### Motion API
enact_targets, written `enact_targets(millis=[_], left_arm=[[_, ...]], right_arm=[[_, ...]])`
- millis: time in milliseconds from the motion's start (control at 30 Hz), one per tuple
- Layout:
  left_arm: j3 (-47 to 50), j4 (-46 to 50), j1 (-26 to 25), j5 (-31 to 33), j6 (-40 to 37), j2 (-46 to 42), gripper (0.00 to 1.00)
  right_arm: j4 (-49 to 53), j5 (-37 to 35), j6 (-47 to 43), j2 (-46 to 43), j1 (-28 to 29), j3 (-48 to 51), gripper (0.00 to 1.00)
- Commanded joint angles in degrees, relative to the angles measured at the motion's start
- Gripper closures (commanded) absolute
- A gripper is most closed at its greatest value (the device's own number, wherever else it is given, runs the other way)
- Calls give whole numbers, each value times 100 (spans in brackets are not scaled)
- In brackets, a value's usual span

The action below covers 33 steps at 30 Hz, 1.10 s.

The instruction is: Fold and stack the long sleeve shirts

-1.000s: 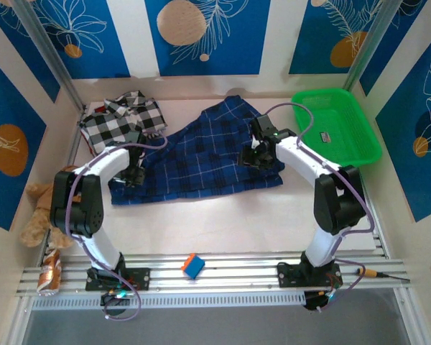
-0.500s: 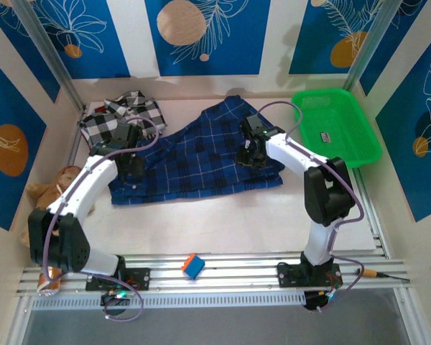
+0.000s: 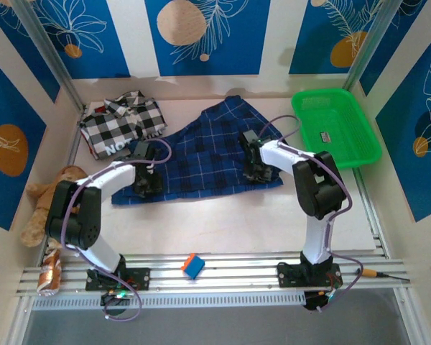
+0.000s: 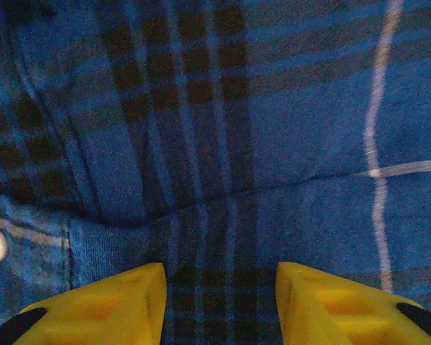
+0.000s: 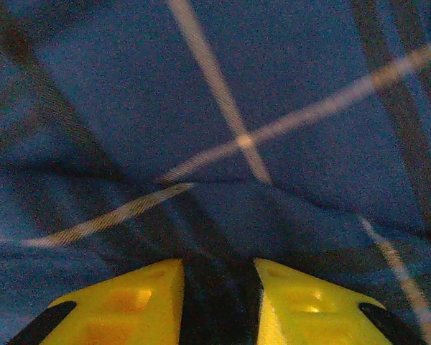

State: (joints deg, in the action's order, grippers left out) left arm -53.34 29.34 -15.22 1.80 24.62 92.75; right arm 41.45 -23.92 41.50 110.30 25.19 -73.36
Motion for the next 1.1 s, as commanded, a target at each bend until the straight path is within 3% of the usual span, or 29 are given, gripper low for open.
enact_targets(millis=[0, 333, 633, 733, 833, 1067], left_arm=[[376, -306, 22, -296, 298, -66, 57], [1505, -611, -319, -804, 765, -881, 57], [1925, -819, -1415, -1030, 1385, -1117, 56], [2017, -608, -1457, -915, 1523, -1470, 52], [1891, -51, -1420, -555, 1499, -2116, 42], [1306, 604, -1156, 25, 1261, -2709, 32]], right_arm=[[329, -246, 465, -434, 49, 564, 69], [848, -476, 895, -1625, 10, 1769, 69], [1212, -320, 1008, -2705, -261, 2494, 70], [1179, -331, 952, -3308, -56, 2468, 70], [993, -215, 743, -3670, -41, 2240, 70], [436, 121, 308, -2598, -198, 1194, 69]])
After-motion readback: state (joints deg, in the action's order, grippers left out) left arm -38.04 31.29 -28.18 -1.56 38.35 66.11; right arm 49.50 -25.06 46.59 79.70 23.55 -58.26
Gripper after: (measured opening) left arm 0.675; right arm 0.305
